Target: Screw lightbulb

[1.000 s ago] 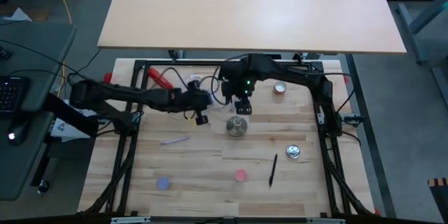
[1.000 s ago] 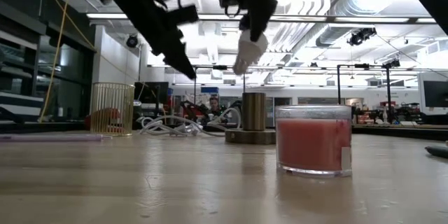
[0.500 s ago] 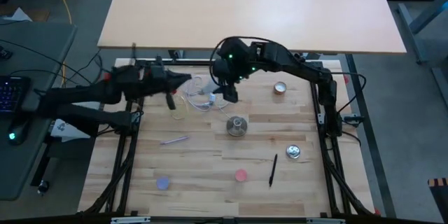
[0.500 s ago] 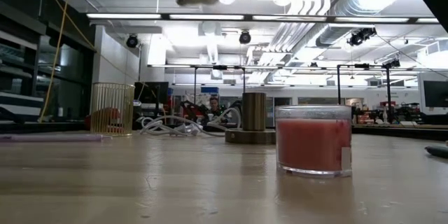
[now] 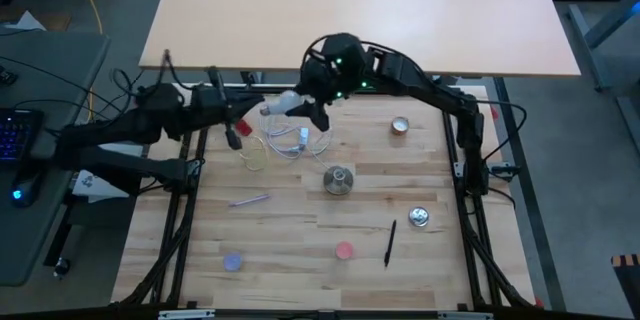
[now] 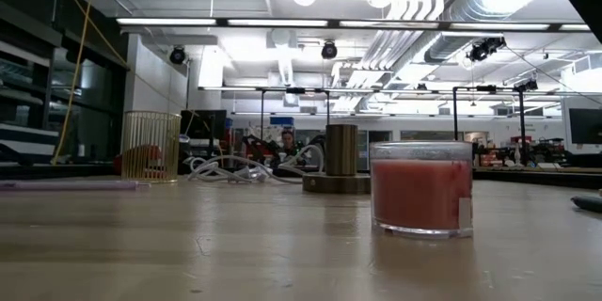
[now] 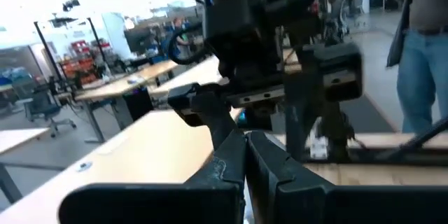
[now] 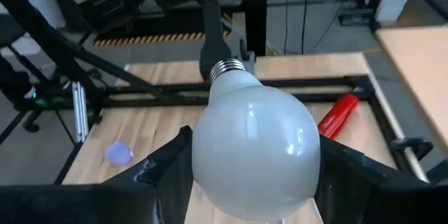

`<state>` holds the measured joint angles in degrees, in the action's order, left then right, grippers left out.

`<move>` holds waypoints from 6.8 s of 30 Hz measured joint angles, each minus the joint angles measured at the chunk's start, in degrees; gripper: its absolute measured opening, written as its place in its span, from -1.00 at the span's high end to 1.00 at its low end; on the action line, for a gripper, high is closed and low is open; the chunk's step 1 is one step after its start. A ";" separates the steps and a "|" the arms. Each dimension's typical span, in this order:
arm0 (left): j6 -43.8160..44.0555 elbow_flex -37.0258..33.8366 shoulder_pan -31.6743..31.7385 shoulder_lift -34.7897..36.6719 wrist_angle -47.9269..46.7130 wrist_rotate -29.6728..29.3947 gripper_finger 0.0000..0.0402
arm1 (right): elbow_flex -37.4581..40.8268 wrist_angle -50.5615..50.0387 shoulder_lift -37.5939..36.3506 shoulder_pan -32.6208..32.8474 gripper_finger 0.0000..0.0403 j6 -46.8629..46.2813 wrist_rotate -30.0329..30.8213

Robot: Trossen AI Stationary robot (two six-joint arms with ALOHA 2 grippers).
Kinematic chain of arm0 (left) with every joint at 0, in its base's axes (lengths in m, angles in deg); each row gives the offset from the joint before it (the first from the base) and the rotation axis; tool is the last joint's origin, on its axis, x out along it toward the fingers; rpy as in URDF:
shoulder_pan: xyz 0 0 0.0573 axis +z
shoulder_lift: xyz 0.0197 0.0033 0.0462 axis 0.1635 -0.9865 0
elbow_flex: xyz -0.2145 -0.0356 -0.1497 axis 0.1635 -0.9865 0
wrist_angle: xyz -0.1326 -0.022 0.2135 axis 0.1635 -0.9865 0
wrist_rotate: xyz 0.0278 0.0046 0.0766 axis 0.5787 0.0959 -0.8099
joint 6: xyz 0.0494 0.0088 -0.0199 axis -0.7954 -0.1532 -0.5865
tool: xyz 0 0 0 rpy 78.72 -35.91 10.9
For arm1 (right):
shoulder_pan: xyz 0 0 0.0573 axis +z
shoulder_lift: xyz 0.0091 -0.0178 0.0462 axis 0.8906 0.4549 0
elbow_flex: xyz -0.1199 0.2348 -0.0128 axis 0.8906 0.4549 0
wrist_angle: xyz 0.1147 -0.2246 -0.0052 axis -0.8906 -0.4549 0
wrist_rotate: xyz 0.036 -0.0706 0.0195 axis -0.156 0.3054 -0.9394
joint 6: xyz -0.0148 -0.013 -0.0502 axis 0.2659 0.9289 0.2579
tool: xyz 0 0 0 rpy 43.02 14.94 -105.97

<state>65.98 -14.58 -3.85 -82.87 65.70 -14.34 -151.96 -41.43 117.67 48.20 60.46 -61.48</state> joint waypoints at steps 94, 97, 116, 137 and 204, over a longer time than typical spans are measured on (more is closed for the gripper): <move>32.55 -29.99 -2.70 -23.39 31.28 3.77 1.00 | 27.26 -24.03 -2.38 15.06 -0.14 6.62 25.21; 32.57 -28.53 -3.21 -28.71 32.53 5.02 1.00 | 27.28 -24.07 -2.38 14.82 -0.14 6.56 26.60; 27.96 -22.57 -5.96 -44.97 37.07 11.95 1.00 | 33.02 -21.97 -2.38 14.86 -0.14 4.61 23.61; 27.15 -22.39 -5.96 -49.34 40.23 11.95 1.00 | 35.95 -16.77 -3.12 15.88 -0.14 1.50 22.48; 28.42 -16.73 -8.36 -61.69 42.63 4.28 1.00 | 36.04 -15.48 -2.88 15.89 -0.14 -24.50 21.57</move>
<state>94.40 -31.31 -12.22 -144.56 108.32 -10.06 -115.92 -56.91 114.79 64.09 35.96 -39.90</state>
